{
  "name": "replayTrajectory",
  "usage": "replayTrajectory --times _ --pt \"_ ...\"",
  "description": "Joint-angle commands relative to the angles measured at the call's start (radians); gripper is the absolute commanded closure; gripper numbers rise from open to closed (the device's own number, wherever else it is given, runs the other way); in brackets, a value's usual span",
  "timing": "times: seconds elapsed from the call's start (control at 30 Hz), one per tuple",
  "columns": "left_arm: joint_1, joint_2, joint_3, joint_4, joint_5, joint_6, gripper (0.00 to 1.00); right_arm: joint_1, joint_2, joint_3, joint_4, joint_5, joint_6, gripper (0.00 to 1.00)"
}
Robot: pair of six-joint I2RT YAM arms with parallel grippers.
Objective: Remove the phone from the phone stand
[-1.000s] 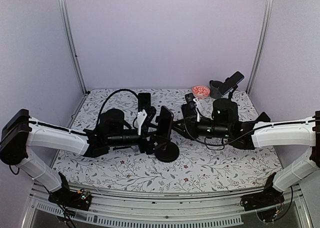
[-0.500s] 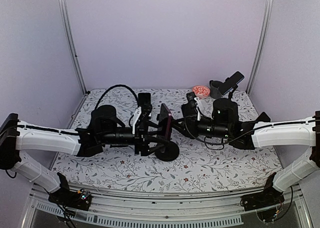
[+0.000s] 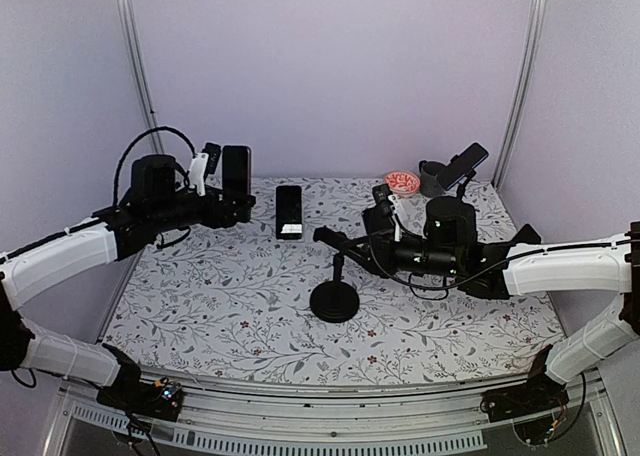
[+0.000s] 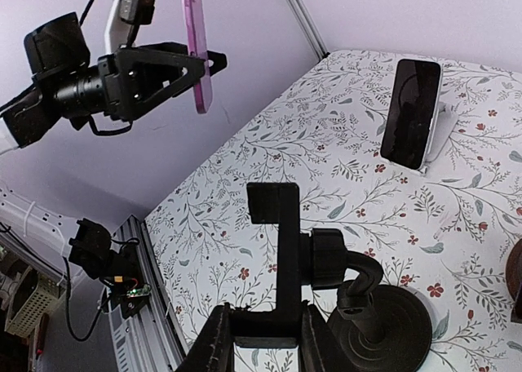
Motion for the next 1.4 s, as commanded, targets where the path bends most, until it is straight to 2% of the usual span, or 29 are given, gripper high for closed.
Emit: replayTrajectory --times 0.0,0.13,0.37,0.47,0.63,1.07,1.37 --pt "0.192 0.01 0.083 -0.289 -0.03 -0.005 0.87 -0.006 -0.008 0.012 -0.04 0.006 -0.01 1.0" --pt "0.349 0.051 0.124 -0.462 -0.047 0.044 0.85 -0.007 -0.006 0.018 -0.04 -0.005 -0.016 1.0" --pt "0.458 0.204 0.161 -0.58 -0.099 0.135 0.85 -0.007 0.003 0.015 -0.025 -0.024 -0.014 1.0" --pt "0.476 0.246 0.166 -0.598 -0.083 0.165 0.83 -0.007 0.006 0.021 -0.024 -0.036 -0.016 1.0" --pt "0.485 0.314 0.172 -0.648 -0.136 0.187 0.83 -0.007 0.015 0.039 -0.025 -0.059 -0.02 1.0" --pt "0.493 0.496 0.182 -0.664 -0.191 0.238 0.78 -0.006 0.012 0.045 -0.029 -0.062 -0.027 1.0" --pt "0.493 0.545 0.187 -0.661 -0.229 0.251 0.59 -0.006 0.02 0.056 -0.03 -0.066 -0.027 1.0"
